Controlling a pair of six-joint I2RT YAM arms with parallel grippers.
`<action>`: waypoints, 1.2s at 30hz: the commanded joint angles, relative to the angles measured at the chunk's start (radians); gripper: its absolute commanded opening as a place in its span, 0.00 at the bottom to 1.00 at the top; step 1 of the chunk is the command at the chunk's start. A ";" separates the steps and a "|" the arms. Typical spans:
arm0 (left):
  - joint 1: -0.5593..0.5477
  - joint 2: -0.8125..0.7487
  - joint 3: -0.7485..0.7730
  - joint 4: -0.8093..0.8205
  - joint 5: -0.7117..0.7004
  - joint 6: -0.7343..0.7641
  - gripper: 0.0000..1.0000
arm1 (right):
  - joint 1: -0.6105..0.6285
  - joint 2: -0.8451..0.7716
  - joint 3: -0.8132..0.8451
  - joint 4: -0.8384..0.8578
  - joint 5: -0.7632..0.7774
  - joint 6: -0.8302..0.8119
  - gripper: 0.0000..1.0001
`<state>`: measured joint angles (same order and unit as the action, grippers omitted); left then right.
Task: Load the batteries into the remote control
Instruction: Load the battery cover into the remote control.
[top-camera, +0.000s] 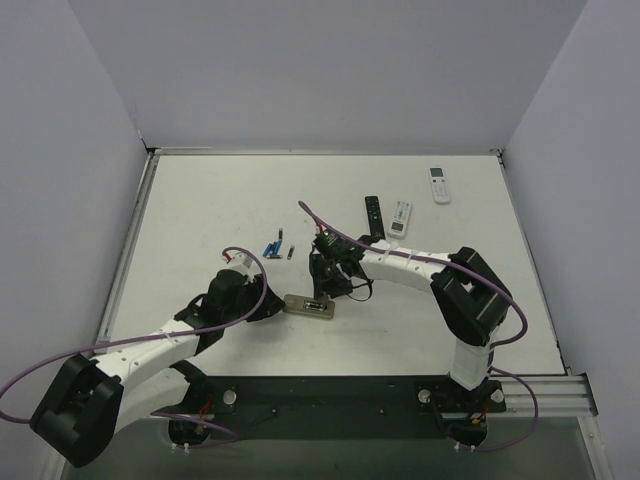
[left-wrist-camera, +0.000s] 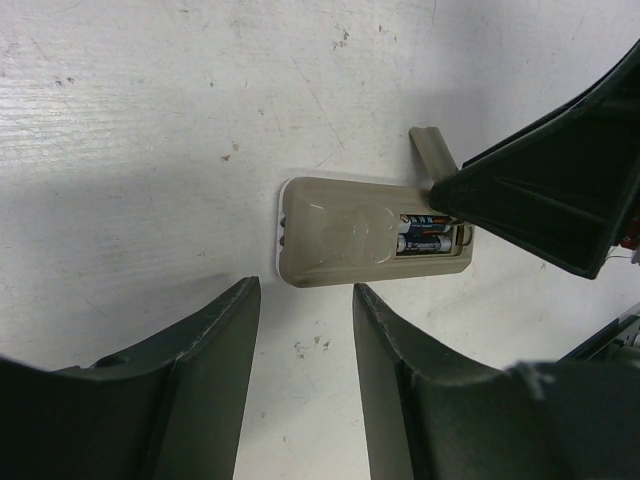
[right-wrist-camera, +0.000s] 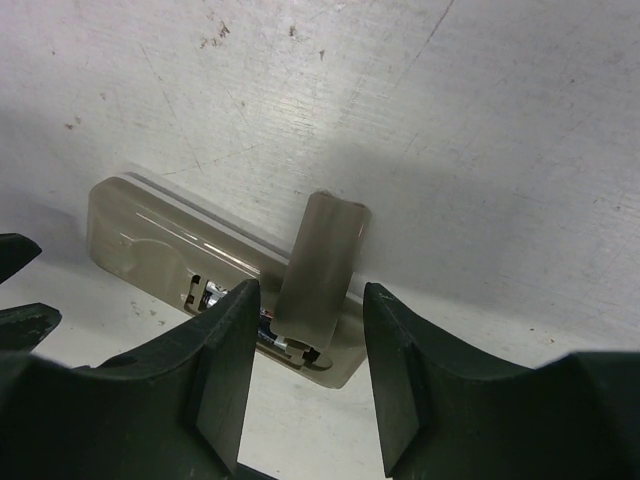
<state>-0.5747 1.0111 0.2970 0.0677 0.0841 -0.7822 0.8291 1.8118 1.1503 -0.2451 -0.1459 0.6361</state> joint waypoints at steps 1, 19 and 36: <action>0.001 0.003 -0.002 0.058 0.014 -0.005 0.52 | 0.008 0.014 0.002 -0.019 -0.003 0.011 0.41; 0.001 0.055 0.001 0.095 0.037 -0.009 0.52 | 0.008 0.000 -0.006 -0.031 -0.030 -0.024 0.11; 0.003 0.090 -0.001 0.124 0.019 -0.008 0.52 | 0.054 -0.127 0.032 -0.068 -0.043 -0.407 0.00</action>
<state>-0.5743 1.0916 0.2920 0.1291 0.1089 -0.7841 0.8597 1.7515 1.1503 -0.2718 -0.1711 0.3786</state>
